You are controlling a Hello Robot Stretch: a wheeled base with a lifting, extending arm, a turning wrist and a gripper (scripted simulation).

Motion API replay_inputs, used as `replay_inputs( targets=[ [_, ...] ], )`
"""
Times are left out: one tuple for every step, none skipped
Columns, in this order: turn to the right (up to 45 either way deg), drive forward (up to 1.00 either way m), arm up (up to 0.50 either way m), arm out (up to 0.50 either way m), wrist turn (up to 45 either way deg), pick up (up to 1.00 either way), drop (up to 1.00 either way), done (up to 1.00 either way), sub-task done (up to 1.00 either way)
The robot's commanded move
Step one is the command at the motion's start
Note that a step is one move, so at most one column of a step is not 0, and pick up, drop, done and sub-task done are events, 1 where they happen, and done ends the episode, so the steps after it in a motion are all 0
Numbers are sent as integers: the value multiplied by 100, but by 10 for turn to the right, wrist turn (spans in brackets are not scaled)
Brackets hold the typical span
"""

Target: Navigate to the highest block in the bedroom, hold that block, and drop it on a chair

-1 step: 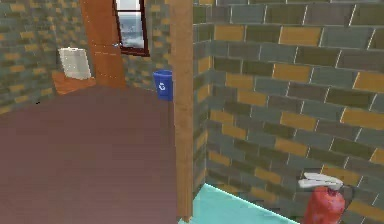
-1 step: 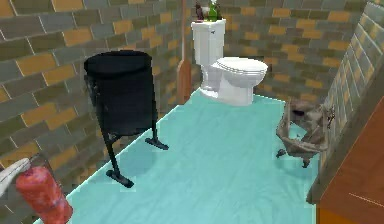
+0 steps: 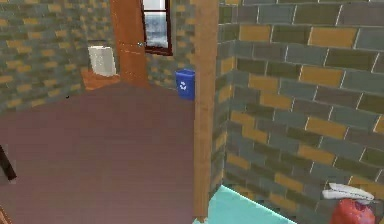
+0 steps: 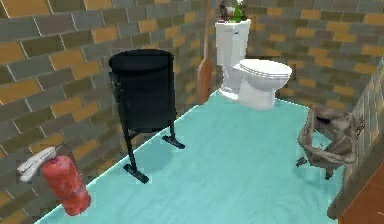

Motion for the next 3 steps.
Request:
replay_inputs(
  targets=[
    [0,75,0,0,0,0,0,0,0],
    [-450,0,0,0,0,0,0,0,0],
    [-150,0,0,0,0,0,0,0,0]
  ],
)
